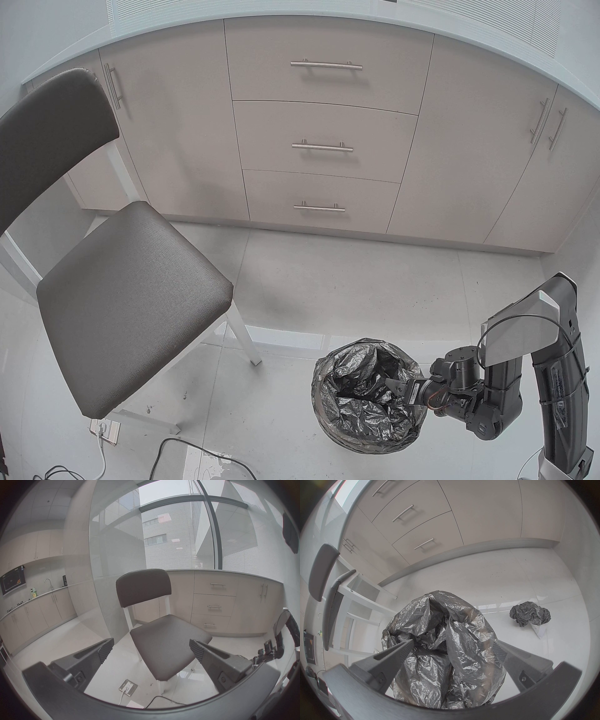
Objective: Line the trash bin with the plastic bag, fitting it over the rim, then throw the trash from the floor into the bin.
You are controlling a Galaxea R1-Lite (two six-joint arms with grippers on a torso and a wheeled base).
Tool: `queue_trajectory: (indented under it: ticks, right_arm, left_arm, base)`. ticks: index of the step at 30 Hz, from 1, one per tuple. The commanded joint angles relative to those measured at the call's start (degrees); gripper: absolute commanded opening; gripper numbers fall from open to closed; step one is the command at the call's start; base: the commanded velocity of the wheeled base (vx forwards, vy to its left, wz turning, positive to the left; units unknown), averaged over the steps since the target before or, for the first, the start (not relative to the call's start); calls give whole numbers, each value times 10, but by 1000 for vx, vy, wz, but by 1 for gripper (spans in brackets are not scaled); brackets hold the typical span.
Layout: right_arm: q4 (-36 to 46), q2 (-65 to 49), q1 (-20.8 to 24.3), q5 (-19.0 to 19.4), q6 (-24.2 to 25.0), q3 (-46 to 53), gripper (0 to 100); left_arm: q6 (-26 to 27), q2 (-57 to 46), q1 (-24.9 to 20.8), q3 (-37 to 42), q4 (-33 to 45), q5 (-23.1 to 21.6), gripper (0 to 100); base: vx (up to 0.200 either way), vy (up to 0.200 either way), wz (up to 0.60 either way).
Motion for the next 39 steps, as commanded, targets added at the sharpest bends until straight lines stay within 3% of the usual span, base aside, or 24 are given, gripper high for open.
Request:
queue_trajectory:
  ticks: [1, 2, 4, 7, 24, 29, 39]
  right_arm:
    - [-10, 0, 1, 0, -1, 2, 100]
    - [-10, 0, 1, 0, -1, 2, 100]
    - [-10, -1, 1, 0, -1, 2, 100]
    - [-10, -2, 1, 0, -1, 2, 100]
    - [-10, -4, 5, -1, -1, 2, 100]
    - [-10, -25, 9, -12, -6, -1, 100]
    - [-10, -111, 6, -23, -34, 7, 100]
  left_arm:
    - [-3, -33, 0, 63, -53, 0, 100]
    - [4, -33, 0, 136, -144, -2, 100]
    - [6, -33, 0, 194, -219, -7, 100]
    - [25, -33, 0, 252, -272, -26, 100]
    - [26, -33, 0, 301, -279, -76, 100]
    - [6, -33, -1, 311, -277, -172, 100]
    - [9, -33, -1, 311, -278, -164, 100]
  base:
    - [0, 0, 0]
    - [0, 0, 0]
    - [0, 0, 0]
    - [0, 0, 0]
    - [0, 0, 0]
    - [0, 0, 0]
    - [0, 0, 0]
